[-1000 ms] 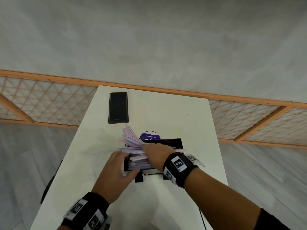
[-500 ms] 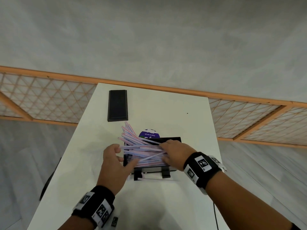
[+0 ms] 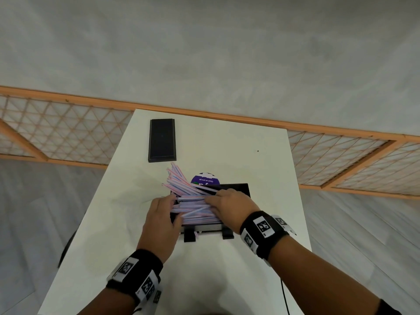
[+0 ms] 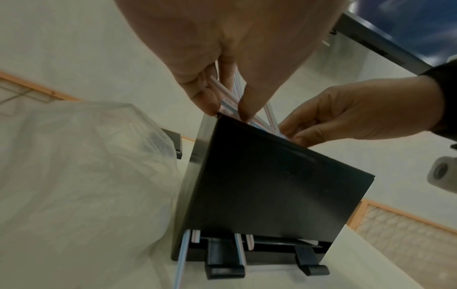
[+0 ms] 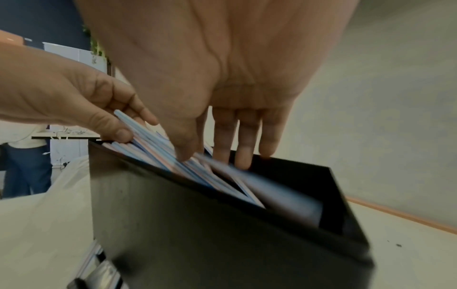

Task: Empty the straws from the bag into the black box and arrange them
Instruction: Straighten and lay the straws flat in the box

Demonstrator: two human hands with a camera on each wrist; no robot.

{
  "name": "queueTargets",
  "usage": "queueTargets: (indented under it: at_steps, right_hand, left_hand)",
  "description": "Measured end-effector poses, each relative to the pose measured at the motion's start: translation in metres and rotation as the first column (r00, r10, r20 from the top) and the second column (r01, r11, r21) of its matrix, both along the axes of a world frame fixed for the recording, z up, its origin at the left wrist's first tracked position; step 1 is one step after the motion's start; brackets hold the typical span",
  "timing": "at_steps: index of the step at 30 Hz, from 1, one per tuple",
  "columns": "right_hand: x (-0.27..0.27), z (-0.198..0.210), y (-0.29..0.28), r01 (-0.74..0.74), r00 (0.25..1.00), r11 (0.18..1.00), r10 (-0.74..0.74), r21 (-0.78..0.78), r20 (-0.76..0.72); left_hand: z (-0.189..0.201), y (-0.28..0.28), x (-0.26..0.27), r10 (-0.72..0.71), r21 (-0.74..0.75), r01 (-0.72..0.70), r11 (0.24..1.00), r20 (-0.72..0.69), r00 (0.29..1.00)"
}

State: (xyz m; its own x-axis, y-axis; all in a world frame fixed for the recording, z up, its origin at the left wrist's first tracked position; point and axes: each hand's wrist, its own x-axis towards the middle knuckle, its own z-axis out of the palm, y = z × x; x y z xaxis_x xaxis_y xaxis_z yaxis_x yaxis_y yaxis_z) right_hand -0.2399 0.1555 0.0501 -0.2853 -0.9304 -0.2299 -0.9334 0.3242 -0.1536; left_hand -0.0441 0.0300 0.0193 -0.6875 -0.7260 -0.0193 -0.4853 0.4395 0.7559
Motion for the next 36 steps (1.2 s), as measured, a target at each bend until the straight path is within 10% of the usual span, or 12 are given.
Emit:
queueTargets:
  at_steps: [7,19,36]
  right_hand:
    - [0.026,0.042,0.028,0.122,0.978,0.949,-0.065,-0.289,0.198]
    - [0.053,-0.065,0.098,0.106,0.904,0.927,-0.24,0.359,0.353]
    - [0.062,-0.115,0.046,0.128,0.97,0.928,-0.19,0.351,0.151]
  left_hand:
    - [0.004,0.006,0.002,-0.095,-0.09,0.089,0.992,-0.059,0.994]
    - [-0.018,0.006,-0.018,-0.49,-0.484,0.561,0.672,0.279,0.826]
    - [-0.012,-0.017,-0.057,-0.492,-0.34,0.584,0.737,0.322,0.809]
